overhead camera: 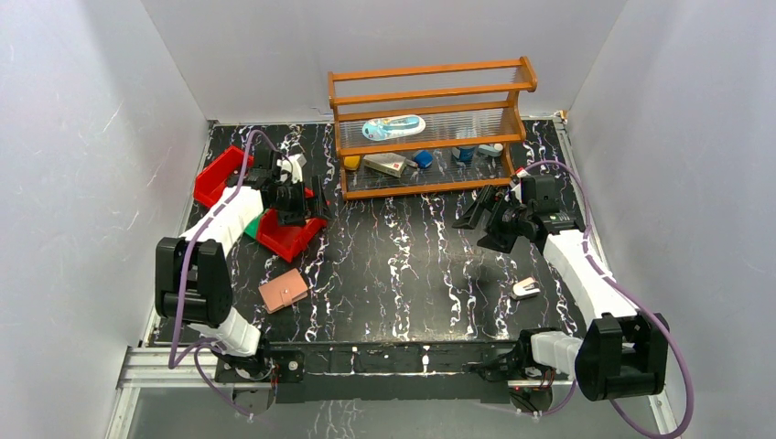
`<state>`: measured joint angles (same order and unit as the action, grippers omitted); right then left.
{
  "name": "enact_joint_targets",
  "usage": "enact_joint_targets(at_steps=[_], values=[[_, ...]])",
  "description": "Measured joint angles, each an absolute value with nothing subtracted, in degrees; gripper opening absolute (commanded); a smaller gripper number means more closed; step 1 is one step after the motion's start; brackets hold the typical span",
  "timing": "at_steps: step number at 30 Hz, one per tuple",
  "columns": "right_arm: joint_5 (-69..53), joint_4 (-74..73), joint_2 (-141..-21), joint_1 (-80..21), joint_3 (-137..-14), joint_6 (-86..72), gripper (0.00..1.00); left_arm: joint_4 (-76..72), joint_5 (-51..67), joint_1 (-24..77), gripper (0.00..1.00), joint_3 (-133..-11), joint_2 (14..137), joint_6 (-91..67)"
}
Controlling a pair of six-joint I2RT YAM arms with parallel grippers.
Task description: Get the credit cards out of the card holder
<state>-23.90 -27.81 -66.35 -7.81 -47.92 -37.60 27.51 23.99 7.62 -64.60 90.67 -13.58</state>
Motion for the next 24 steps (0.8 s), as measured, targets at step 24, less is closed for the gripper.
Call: enact_joint_targets(at_steps=[24], values=[[-24.45,-26.85,-68.29,-7.57,-45.08,-39.24,0.98,22.61,28.73,26.22,0.80,-66.15,95.53,-18.72]])
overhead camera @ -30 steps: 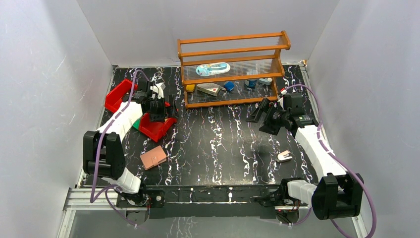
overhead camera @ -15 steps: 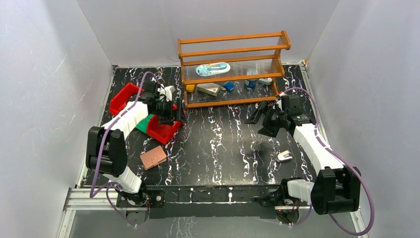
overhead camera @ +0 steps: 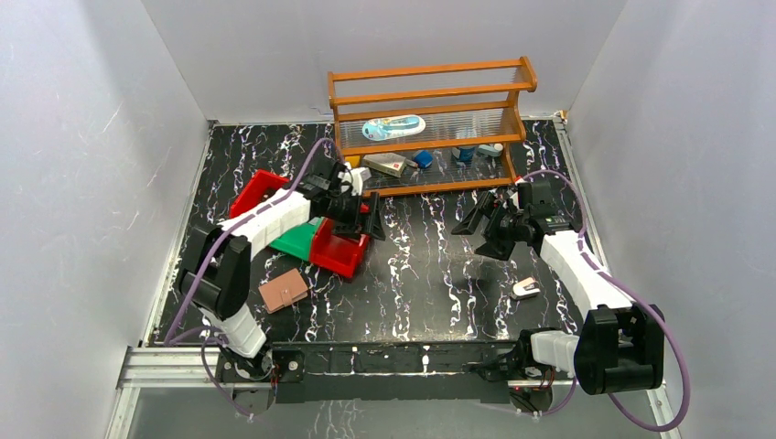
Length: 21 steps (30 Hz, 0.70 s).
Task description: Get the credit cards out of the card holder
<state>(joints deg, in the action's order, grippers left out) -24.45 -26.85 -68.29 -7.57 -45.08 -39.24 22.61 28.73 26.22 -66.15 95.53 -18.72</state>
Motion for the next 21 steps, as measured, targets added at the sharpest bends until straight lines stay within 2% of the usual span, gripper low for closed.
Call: enact_joint_targets(at_steps=[12,21], values=[[-23.81,-27.00,-68.29,-7.57,-42.83,-40.53,0.98,19.94,26.92,37.26,0.80,-76.90,105.38,-23.05],[-22.72,-28.25,-68.31,-7.57,-43.40,-40.53,0.97,20.84,23.46,39.55,0.89,-78.76,104.79,-24.18]])
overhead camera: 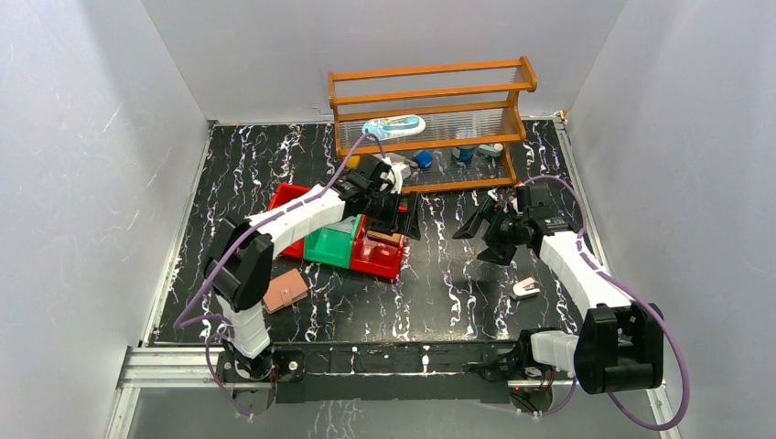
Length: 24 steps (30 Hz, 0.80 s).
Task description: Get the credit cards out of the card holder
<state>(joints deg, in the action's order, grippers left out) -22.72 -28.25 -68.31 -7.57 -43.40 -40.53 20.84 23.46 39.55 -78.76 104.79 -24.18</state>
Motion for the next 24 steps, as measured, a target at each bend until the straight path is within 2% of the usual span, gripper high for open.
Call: enact_joint_targets(at_steps=[5,9,18,24], values=[[-21.54,-28.51,-70.39,-9.56,-46.15,-41.10,0.96,23.18,16.91,39.16,0.93,-78.67,99.02,-23.83],[-17.89,-28.62,-75.31,-16.36,-50.72,-42.30,0.96,23.24,11.18,37.30,0.95,-76.05,90.50,-23.90],[-5.54,-31.75,-93.23,-32.80,-69.17,-44.45,0.97,25.67,-0.80,18.59,0.98,-60.86,68.79,-26.94],[0.38,-35.07,-104.16,-38.02,-78.67,-44.58,0.97,29.82,-7.79,16.86,0.98,-56.93,60.77,-27.16]])
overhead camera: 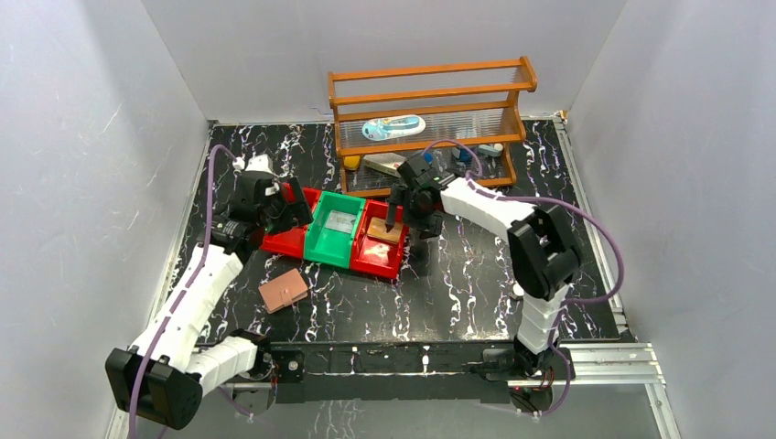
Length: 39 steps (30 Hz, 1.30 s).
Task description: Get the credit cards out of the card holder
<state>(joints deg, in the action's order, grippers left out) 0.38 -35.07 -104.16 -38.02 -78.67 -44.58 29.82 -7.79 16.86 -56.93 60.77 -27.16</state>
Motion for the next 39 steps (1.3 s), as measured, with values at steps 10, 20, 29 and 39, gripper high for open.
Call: enact_joint_targets(at_steps=[10,20,29,39], values=[[10.96,-41.71,-109.32,-38.46,-82.52,-42.87,0.96,33.36,-12.08,15.86,0.98,-52.99,59.55,-27.90],[12.05,-41.87,-109.23,-33.67,-82.67,-40.86,0.95,33.80,-10.72,15.86,0.98,-48.88,58.87,-30.68],[11.84,-41.47,-107.18,-25.28,-80.07,-37.32,0.94,35.07,-9.43,15.86,0.98,-45.39,57.19,-34.76],[7.22,-41.39,-101.71,-18.98,-78.83,-31.73,0.97,37.36,-15.84,15.86,0.98,-44.25,57.17,-41.04]])
